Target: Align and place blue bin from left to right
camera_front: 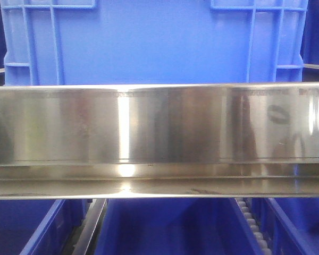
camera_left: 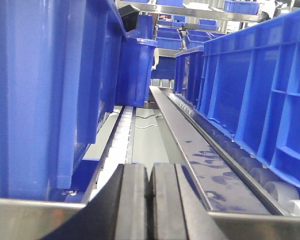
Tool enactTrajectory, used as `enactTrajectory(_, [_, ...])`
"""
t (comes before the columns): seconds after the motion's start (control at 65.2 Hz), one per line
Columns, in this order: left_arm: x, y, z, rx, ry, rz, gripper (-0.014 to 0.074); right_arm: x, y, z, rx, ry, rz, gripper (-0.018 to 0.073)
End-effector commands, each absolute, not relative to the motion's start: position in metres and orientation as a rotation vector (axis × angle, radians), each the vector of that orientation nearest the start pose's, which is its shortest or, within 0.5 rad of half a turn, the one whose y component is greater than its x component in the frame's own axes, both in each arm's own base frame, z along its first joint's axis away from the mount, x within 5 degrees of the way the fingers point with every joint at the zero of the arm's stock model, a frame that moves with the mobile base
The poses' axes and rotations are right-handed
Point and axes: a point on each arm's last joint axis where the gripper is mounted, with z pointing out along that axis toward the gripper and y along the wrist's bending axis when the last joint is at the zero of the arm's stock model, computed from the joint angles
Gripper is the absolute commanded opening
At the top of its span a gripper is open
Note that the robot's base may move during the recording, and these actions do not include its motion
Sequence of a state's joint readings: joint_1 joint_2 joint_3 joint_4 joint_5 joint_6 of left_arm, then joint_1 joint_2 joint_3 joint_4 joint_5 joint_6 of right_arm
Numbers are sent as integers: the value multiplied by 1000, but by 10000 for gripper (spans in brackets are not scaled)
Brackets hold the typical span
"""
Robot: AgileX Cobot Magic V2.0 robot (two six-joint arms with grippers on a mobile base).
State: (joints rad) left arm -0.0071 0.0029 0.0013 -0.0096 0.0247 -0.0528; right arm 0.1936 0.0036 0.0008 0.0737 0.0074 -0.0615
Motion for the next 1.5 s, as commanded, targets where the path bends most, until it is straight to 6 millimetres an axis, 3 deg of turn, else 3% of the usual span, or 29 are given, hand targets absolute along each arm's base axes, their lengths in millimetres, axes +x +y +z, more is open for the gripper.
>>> enactTrajectory(0.0, [56, 0, 212, -48, 1495, -58, -111, 55, 11, 214, -130, 1470, 169, -79])
enactTrajectory(1.043, [56, 0, 213, -26, 1483, -35, -111, 55, 11, 214, -130, 1470, 169, -79])
enactTrajectory(1.257, [56, 0, 217, -26, 1443, -38, -111, 54, 10, 221, -119, 1396, 168, -79])
enactTrajectory(1.365, [53, 0, 229, -27, 1470, -37, -111, 51, 10, 237, -128, 1424, 173, -79])
enactTrajectory(1.487, [44, 0, 257, -28, 1498, -33, -111, 40, 9, 266, -143, 1461, 180, -79])
